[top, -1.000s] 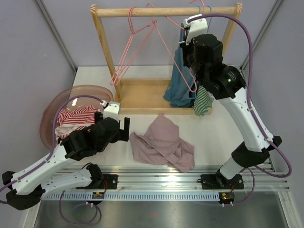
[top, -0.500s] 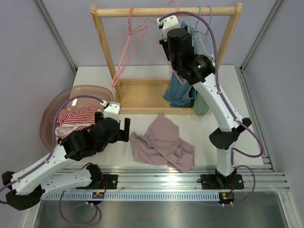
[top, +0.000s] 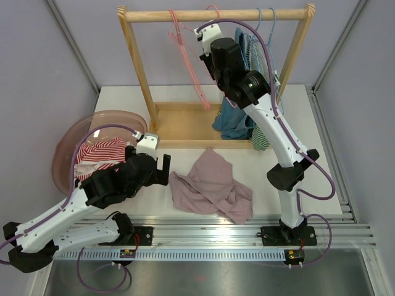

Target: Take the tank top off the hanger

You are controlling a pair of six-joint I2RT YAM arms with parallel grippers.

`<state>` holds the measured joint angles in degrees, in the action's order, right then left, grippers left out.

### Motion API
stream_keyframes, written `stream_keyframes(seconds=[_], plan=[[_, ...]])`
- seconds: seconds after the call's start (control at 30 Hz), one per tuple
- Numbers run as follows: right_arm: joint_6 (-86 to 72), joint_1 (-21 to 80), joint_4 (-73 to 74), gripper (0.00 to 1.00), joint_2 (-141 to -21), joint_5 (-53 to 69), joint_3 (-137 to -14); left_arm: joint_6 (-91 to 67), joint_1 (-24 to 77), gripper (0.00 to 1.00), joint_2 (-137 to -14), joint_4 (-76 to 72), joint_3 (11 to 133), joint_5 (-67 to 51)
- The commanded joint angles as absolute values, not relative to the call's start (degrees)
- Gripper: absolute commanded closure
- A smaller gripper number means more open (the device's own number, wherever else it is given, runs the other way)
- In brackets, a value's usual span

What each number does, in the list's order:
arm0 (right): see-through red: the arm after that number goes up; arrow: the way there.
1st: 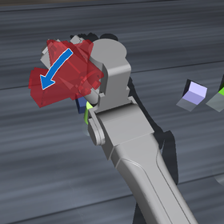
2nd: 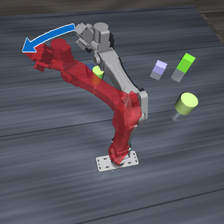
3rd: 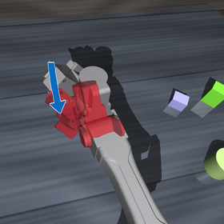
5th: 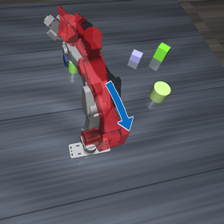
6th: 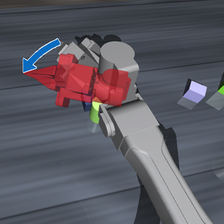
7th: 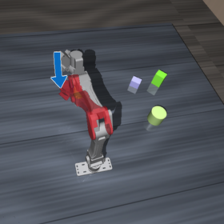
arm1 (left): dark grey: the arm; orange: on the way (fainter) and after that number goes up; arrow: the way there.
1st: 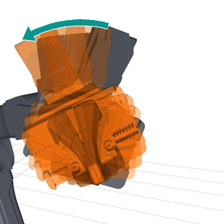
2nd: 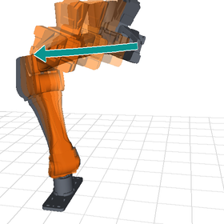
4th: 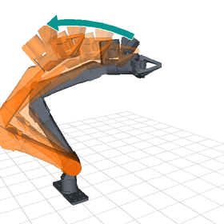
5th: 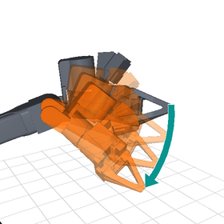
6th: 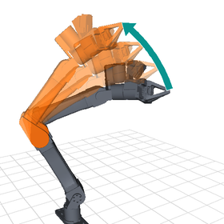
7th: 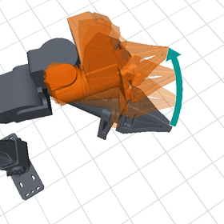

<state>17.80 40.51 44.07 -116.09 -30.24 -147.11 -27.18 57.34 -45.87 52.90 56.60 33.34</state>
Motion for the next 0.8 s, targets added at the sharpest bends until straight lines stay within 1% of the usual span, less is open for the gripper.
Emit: stream_keyframes(seconds=[0.0, 0.13, 0.27, 0.57, 0.6, 0.7, 0.73, 0.77], plan=[[18.28, 41.22, 42.19, 1.0, -116.54, -27.69, -148.71, -26.46, 57.13, 0.01, -45.7, 50.45, 56.69, 32.78], [15.92, 41.4, 42.54, 1.0, -115.4, -25.41, -146.96, -26.46, 57.13, 0.01, -45.88, 50.36, 56.6, 32.52], [14.15, 41.92, 40.78, 1.0, -113.03, -23.03, -142.65, -26.28, 57.04, 0.01, -45.97, 50.19, 56.6, 32.34], [13.54, 41.92, 42.1, 1.0, -112.68, -19.6, -143.0, -26.54, 57.13, 0.01, -45.97, 50.19, 56.51, 32.08], [13.36, 41.92, 41.93, 0.93, -112.33, -19.16, -142.82, -26.54, 57.13, 0.01, -45.97, 50.19, 56.43, 31.99], [12.48, 42.01, 42.01, 0.8, -111.28, -18.11, -142.73, -26.72, 57.13, 0.01, -45.88, 50.01, 56.43, 31.73], [12.22, 41.92, 41.75, 0.7, -110.83, -17.67, -142.82, -26.72, 57.13, 0.01, -45.88, 49.84, 56.43, 31.47], [11.52, 41.92, 41.66, 0.7, -110.31, -17.14, -142.65, -26.63, 57.13, 0.01, -46.05, 49.49, 56.43, 31.29]])
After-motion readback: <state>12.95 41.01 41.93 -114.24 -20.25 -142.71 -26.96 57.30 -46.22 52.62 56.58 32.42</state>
